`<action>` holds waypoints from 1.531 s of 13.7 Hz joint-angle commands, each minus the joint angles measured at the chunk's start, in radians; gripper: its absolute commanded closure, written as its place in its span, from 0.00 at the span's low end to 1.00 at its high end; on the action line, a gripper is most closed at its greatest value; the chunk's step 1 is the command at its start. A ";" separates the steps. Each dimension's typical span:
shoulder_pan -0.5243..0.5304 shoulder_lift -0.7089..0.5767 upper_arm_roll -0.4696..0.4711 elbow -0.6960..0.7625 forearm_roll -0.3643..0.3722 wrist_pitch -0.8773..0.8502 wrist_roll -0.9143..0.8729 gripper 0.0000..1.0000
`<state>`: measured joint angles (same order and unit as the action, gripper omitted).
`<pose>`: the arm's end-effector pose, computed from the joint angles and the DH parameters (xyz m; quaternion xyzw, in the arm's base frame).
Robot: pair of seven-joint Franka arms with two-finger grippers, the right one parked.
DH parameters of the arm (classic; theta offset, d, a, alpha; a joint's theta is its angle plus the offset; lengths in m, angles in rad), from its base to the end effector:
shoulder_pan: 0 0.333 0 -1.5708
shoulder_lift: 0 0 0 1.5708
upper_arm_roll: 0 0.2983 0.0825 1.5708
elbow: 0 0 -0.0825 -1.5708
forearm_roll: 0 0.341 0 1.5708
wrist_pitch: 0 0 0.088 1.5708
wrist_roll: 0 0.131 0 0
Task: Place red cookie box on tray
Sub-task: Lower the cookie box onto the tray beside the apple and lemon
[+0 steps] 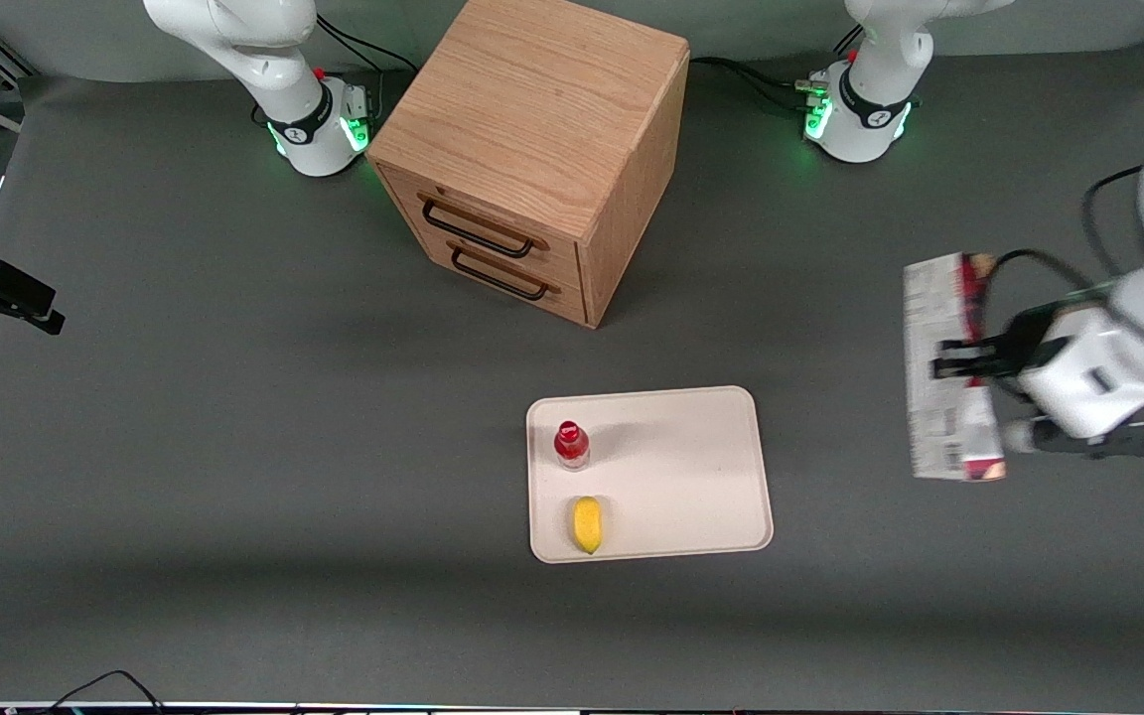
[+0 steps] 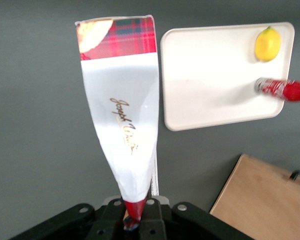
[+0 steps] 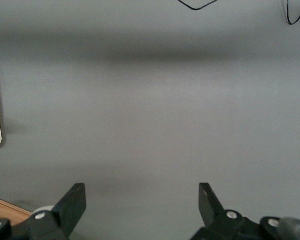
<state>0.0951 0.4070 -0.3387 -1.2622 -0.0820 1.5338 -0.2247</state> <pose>0.5955 -0.1212 0.4944 0.9927 0.0005 -0.0791 0.0915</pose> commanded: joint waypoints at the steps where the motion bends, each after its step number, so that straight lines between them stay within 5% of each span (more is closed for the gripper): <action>1: 0.008 0.060 -0.109 -0.066 0.080 0.145 -0.147 1.00; 5: -0.006 0.209 -0.207 -0.143 0.227 0.418 -0.303 1.00; 8: -0.040 0.360 -0.212 -0.154 0.315 0.633 -0.321 1.00; 13: -0.040 0.424 -0.209 -0.255 0.471 0.802 -0.369 1.00; 14: -0.038 0.424 -0.209 -0.255 0.473 0.801 -0.369 0.38; 15: -0.035 0.421 -0.207 -0.253 0.475 0.790 -0.361 0.00; 21: -0.003 0.349 -0.214 -0.200 0.461 0.591 -0.338 0.00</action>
<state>0.0745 0.8238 -0.5437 -1.4741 0.3734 2.2351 -0.5590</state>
